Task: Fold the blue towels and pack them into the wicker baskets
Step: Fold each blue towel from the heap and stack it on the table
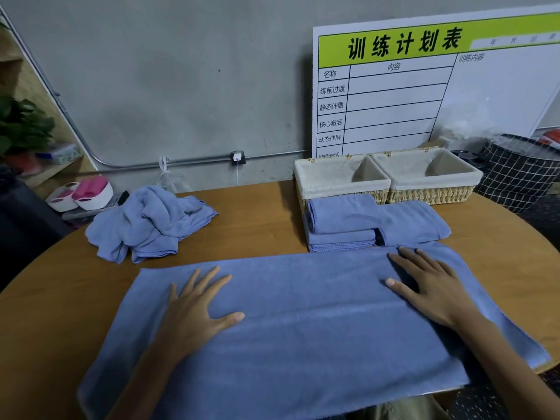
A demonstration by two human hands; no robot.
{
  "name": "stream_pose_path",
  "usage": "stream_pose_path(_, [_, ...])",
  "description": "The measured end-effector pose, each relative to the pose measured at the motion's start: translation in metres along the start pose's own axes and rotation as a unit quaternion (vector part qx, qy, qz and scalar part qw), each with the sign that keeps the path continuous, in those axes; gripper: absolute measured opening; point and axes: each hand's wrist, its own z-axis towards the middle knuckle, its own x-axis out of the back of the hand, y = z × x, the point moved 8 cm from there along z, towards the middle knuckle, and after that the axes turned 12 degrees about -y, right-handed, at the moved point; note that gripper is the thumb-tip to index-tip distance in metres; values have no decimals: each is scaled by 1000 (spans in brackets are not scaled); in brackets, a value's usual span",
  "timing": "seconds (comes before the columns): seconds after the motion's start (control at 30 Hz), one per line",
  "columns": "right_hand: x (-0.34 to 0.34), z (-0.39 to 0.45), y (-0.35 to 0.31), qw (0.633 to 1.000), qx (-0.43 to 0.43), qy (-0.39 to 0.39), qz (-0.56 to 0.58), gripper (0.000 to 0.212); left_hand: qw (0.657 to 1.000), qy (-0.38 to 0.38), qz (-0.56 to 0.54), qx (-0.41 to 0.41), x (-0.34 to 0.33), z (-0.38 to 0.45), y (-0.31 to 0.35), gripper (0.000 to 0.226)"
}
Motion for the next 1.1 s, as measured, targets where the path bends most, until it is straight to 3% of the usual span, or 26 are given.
stream_pose_path(0.23, [0,-7,4,1000,0,-9,-12,95,995,53,-24,82,-3,-22,-25,113])
stream_pose_path(0.33, [13,-7,11,999,-26,35,-5,92,995,25,6,97,-9,-28,-32,100])
stream_pose_path(0.47, [21,-10,27,994,-81,73,-16,88,991,61,-36,111,-2,-39,-47,94])
stream_pose_path(0.63, [21,-6,8,992,-61,110,-21,77,991,67,-17,117,-2,-23,-32,89])
stream_pose_path(0.7, [14,0,5,995,-60,76,-5,68,992,59,-23,113,-2,-16,-27,91])
stream_pose_path(0.8, [8,10,18,997,-71,24,16,71,992,40,-28,118,-1,-17,-38,95])
stream_pose_path(0.97, [7,11,17,998,-62,3,5,76,990,35,13,138,-4,-35,-56,95])
stream_pose_path(1.1, [8,9,21,999,-53,-2,10,78,989,55,-10,138,0,-41,-53,79])
